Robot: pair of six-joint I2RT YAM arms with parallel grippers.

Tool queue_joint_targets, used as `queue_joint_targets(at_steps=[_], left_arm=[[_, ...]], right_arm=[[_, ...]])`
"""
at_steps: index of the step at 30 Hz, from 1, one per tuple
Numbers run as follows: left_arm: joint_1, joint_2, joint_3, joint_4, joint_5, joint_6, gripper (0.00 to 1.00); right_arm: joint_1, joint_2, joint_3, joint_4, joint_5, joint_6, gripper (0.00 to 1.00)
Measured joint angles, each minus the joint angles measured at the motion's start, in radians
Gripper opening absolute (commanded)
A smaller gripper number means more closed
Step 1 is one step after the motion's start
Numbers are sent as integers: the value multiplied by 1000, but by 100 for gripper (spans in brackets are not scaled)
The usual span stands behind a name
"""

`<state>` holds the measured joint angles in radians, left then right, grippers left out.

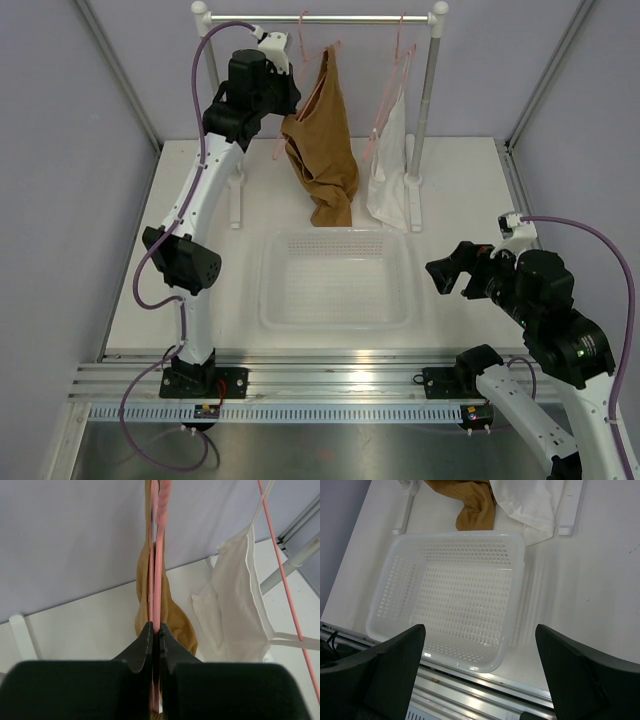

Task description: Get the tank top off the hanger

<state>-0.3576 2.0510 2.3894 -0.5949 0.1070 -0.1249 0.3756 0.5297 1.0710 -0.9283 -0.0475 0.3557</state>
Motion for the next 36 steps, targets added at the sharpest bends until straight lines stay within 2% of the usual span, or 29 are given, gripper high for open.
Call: queue_joint_targets(at_steps=[11, 16, 23, 31, 36], left_arm=[[-3, -54, -2, -5, -64, -14, 0], [-3, -174, -25, -18, -105, -2, 0], [-3, -405, -151, -86, -156, 34, 0], [4, -568, -283, -242, -263, 48, 0], [6, -687, -363, -380, -338, 19, 0]], right_arm=[[0, 24, -11, 3, -2, 0, 100], [0, 30, -3, 2, -13, 0, 99], [0, 53, 57, 5, -40, 0, 99], [0, 77, 81, 61, -157, 11, 99], [2, 171, 81, 169, -304, 55, 93]])
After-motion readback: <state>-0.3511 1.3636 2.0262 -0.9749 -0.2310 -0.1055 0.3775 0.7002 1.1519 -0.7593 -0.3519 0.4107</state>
